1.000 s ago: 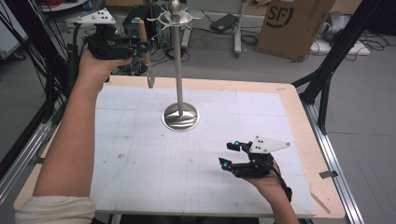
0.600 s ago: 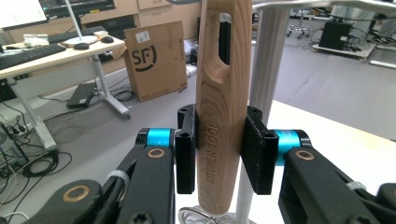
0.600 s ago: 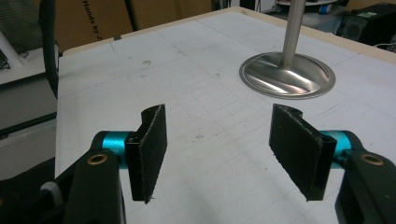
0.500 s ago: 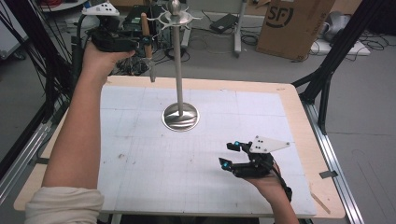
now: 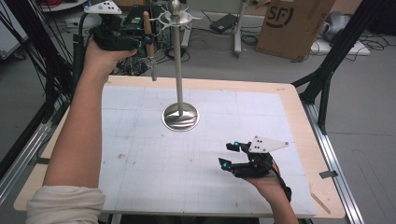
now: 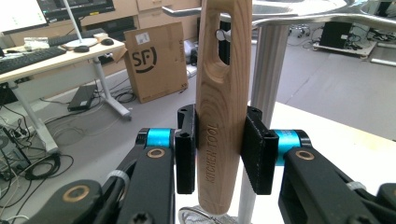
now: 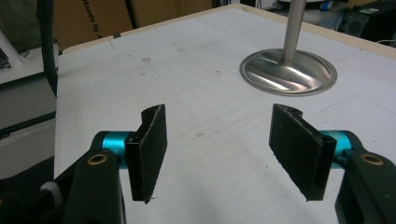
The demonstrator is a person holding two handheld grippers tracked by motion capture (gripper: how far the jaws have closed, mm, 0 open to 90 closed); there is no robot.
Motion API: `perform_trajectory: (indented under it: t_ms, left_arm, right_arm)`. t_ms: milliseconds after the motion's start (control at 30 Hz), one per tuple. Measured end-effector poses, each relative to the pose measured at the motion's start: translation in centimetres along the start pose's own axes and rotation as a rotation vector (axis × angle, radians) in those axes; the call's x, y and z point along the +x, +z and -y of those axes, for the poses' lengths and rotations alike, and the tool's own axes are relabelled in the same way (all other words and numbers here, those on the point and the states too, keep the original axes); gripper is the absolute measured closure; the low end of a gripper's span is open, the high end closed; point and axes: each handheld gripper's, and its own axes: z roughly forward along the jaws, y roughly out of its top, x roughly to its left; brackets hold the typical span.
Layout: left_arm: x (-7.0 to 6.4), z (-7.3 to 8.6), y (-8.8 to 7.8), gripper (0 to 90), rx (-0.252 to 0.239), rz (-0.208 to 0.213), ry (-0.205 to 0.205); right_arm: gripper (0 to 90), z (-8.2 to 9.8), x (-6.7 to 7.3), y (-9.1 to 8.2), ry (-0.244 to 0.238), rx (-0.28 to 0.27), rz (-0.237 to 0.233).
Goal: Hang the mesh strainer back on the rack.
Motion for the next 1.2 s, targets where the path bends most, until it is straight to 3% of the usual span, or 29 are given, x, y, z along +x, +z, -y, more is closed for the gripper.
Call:
perform_trajectory:
  t_ms: [300, 467, 800, 1100, 1200]
  left_arm:
    - [-1.1, 0.1, 1.4, 68.8, 0.032, 0.011, 0.020]
    - [-1.5, 0.2, 1.5, 64.9, 0.015, 0.005, 0.006]
    - [-2.2, 1.4, 0.4, 54.3, 0.016, 0.015, -0.010]
    - [-2.5, 2.1, -1.7, 49.5, -0.032, 0.060, -0.022]
    - [-2.5, 2.6, -2.3, 48.5, -0.046, 0.101, -0.032]
  right_arm:
    - [36.5, 0.0, 0.1, 0.0, 0.001, -0.003, -0.001]
    - [36.5, 0.0, 0.1, 0.0, -0.001, 0.000, -0.004]
    - [36.5, -0.1, 0.3, 0.1, -0.008, -0.001, -0.014]
    - [36.5, -0.2, 0.6, 0.3, -0.014, 0.002, -0.018]
    - [36.4, -0.2, 0.7, 0.4, -0.010, 0.004, -0.025]
